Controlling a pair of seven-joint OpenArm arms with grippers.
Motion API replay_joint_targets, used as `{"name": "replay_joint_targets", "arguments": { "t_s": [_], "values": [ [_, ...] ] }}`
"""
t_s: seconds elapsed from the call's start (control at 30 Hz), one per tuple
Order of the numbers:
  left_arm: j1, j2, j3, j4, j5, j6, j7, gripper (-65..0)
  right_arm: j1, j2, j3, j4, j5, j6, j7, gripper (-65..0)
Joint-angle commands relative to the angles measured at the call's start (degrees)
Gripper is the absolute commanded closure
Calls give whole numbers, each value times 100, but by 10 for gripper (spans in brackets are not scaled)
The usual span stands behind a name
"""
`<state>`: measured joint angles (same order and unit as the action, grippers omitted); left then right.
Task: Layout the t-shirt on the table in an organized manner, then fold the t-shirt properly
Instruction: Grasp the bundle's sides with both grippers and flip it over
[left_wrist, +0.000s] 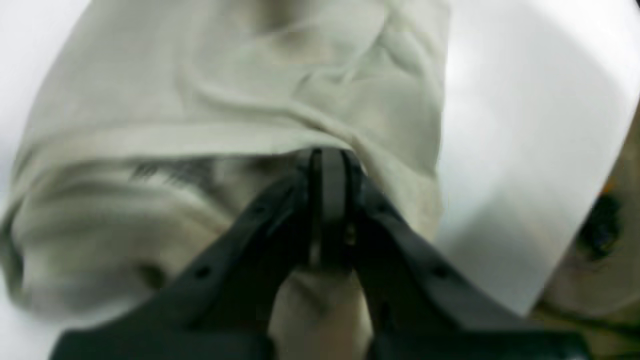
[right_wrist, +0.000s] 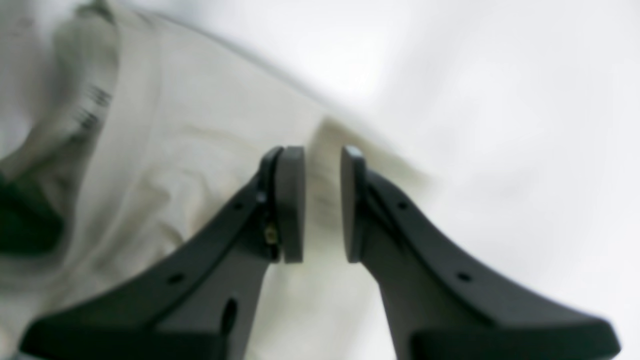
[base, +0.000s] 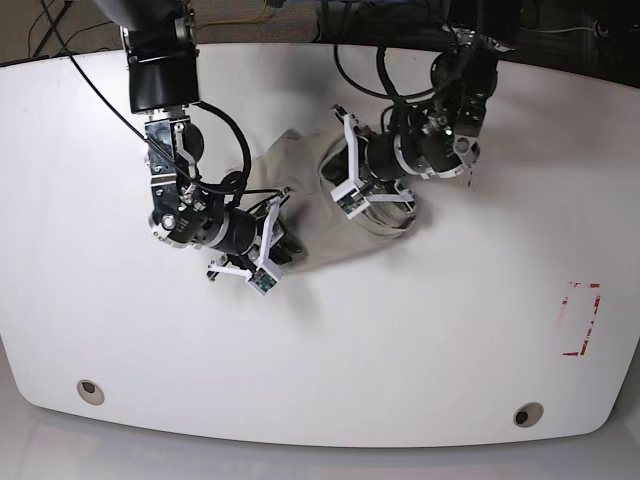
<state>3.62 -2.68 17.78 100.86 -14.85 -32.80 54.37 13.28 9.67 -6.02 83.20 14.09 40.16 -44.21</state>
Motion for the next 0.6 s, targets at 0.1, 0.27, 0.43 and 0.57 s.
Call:
{"name": "replay_joint_targets", "arguments": {
  "t_s": [0.1,0.27,0.43,0.57],
  "values": [
    [-6,-27,178,-174,241,-13,-114,-10,145,39,53,-764,-112,-16,1163,-109],
    [-23,-211,11,-341,215,-21,-114,-10,110,198,53,-1239,-94,-16,1656,-109],
    [-23,-563,-95,-341,206,-30,-123,-10,-119,312,53,-1239,125,-16,1656,-109],
    [-32,-818,-95,-341,206,-30,-123,-10,-286,505,123,-1080,380,-16,1647,-109]
  ]
}}
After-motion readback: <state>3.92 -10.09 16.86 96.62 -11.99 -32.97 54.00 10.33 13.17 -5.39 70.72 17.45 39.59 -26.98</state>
